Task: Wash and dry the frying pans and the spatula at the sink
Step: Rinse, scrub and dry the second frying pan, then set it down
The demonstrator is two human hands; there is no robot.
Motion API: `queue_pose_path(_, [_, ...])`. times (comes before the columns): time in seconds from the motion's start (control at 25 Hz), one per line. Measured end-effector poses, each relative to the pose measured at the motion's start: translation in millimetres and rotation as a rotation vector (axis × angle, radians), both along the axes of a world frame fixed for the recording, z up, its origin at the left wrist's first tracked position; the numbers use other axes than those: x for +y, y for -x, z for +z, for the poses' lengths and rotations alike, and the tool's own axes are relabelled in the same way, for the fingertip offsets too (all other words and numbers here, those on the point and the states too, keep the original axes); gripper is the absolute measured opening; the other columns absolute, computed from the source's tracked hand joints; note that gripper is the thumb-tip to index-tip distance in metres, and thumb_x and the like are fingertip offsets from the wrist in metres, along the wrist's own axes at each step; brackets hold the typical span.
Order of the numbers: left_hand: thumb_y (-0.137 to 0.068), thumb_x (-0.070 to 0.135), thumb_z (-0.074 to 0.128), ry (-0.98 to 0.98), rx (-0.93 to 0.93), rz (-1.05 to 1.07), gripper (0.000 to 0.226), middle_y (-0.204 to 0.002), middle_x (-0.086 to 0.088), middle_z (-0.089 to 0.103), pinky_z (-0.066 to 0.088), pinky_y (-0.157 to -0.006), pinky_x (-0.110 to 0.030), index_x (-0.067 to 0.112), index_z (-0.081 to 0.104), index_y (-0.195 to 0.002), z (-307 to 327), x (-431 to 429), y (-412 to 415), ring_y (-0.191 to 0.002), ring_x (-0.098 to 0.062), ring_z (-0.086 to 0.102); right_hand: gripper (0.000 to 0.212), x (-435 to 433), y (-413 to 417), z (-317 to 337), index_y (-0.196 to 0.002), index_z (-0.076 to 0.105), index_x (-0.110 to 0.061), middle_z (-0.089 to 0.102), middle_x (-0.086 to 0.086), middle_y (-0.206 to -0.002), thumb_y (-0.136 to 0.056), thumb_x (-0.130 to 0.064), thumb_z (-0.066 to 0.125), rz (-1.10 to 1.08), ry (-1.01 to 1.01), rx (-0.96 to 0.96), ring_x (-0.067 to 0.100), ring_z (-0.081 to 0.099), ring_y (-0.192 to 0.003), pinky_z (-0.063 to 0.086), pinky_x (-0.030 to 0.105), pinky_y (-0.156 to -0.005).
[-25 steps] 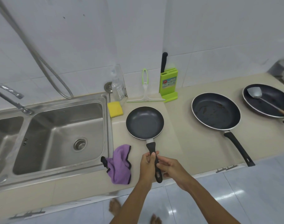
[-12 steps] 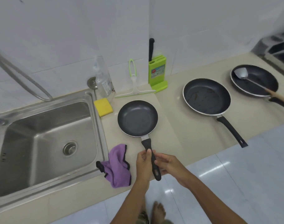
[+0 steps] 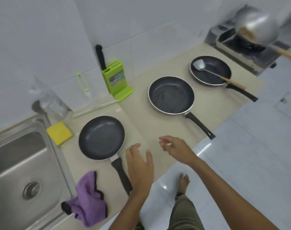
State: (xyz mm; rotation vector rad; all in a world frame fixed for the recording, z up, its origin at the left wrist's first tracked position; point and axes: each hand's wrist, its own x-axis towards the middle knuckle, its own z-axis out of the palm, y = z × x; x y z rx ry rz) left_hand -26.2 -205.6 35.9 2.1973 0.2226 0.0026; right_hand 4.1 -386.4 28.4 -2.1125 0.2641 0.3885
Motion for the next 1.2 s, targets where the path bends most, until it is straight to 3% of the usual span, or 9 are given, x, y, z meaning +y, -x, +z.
queue_pose_path(0.2, [-0.1, 0.032, 0.058, 0.028, 0.083, -0.188, 0.023, -0.12, 0.008, 0.055, 0.052, -0.084, -0.029, 0.023, 0.056, -0.121, -23, -132, -69, -0.104, -0.01, 0.057, 0.028, -129, -42, -10, -0.127, 0.066, -0.026, 0.072, -0.007, -0.108, -0.102, -0.034, 0.057, -0.091, 0.112, 0.011, 0.01, 0.07, -0.089, 0.052, 0.021, -0.076])
queue_pose_path(0.36, [-0.097, 0.027, 0.061, 0.26, 0.557, -0.19, 0.015, -0.11, 0.001, 0.067, 0.054, -0.088, -0.032, 0.018, 0.063, -0.108, -64, -235, -117, -0.102, -0.019, 0.064, 0.031, -213, -64, -55, -0.128, 0.062, -0.015, 0.07, 0.006, -0.116, -0.1, -0.03, 0.059, -0.213, 0.294, 0.072, 0.024, 0.068, -0.1, 0.051, 0.03, -0.085])
queue_pose_path(0.52, [-0.096, 0.035, 0.063, 0.398, 0.758, 0.117, 0.03, -0.104, -0.002, 0.068, 0.052, -0.081, -0.031, 0.01, 0.065, -0.112, -96, -294, -151, -0.095, -0.019, 0.064, 0.036, -244, -87, -89, -0.121, 0.059, -0.013, 0.071, 0.006, -0.107, -0.097, -0.039, 0.064, -0.139, 0.025, 0.388, 0.023, 0.069, -0.091, 0.055, 0.033, -0.079])
queue_pose_path(0.6, [-0.1, 0.03, 0.061, 0.44, 0.788, 0.191, 0.028, -0.095, -0.003, 0.067, 0.051, -0.074, -0.028, 0.004, 0.066, -0.107, -104, -309, -162, -0.084, -0.017, 0.063, 0.023, -246, -99, -91, -0.112, 0.061, -0.01, 0.071, 0.009, -0.093, -0.097, -0.028, 0.062, -0.118, -0.179, 0.498, 0.022, 0.069, -0.074, 0.059, 0.036, -0.068])
queue_pose_path(0.68, [-0.1, 0.029, 0.062, 0.512, 0.837, 0.238, 0.025, -0.098, -0.008, 0.072, 0.058, -0.083, -0.033, 0.005, 0.068, -0.103, -110, -318, -168, -0.087, -0.021, 0.068, 0.016, -247, -107, -93, -0.11, 0.061, -0.008, 0.067, 0.012, -0.081, -0.099, -0.018, 0.055, -0.086, -0.302, 0.533, 0.024, 0.066, -0.063, 0.058, 0.037, -0.058])
queue_pose_path(0.8, [-0.099, 0.028, 0.066, 0.704, 0.89, 0.321, 0.024, -0.111, -0.011, 0.076, 0.06, -0.091, -0.04, 0.007, 0.072, -0.11, -117, -321, -172, -0.104, -0.027, 0.071, 0.019, -243, -110, -102, -0.116, 0.059, -0.009, 0.064, 0.006, -0.072, -0.102, -0.016, 0.049, -0.034, -0.27, 0.424, 0.018, 0.059, -0.053, 0.05, 0.03, -0.048])
queue_pose_path(0.92, [-0.099, 0.024, 0.067, 0.952, 0.876, 0.363, 0.027, -0.115, -0.012, 0.076, 0.059, -0.082, -0.03, 0.003, 0.072, -0.116, -97, -317, -159, -0.104, -0.024, 0.071, 0.022, -234, -95, -97, -0.123, 0.061, -0.016, 0.071, 0.0, -0.087, -0.103, -0.018, 0.052, -0.057, -0.103, 0.213, 0.011, 0.069, -0.073, 0.054, 0.018, -0.06])
queue_pose_path(1.08, [-0.098, 0.026, 0.068, 0.967, 0.766, 0.205, 0.027, -0.111, -0.004, 0.079, 0.057, -0.1, -0.036, 0.007, 0.074, -0.116, -55, -286, -128, -0.108, -0.021, 0.073, 0.009, -204, -60, -55, -0.107, 0.062, -0.02, 0.067, -0.001, -0.073, -0.102, -0.016, 0.056, -0.119, -0.103, 0.13, 0.011, 0.065, -0.06, 0.05, 0.018, -0.053])
queue_pose_path(1.2, [-0.097, 0.027, 0.069, 0.969, 0.645, 0.134, 0.027, -0.11, -0.003, 0.079, 0.057, -0.101, -0.036, 0.007, 0.074, -0.114, -18, -236, -105, -0.11, -0.022, 0.073, 0.013, -153, -39, -13, -0.092, 0.061, -0.02, 0.064, 0.005, -0.064, -0.102, -0.013, 0.055, -0.155, -0.127, 0.033, 0.017, 0.061, -0.053, 0.048, 0.025, -0.047])
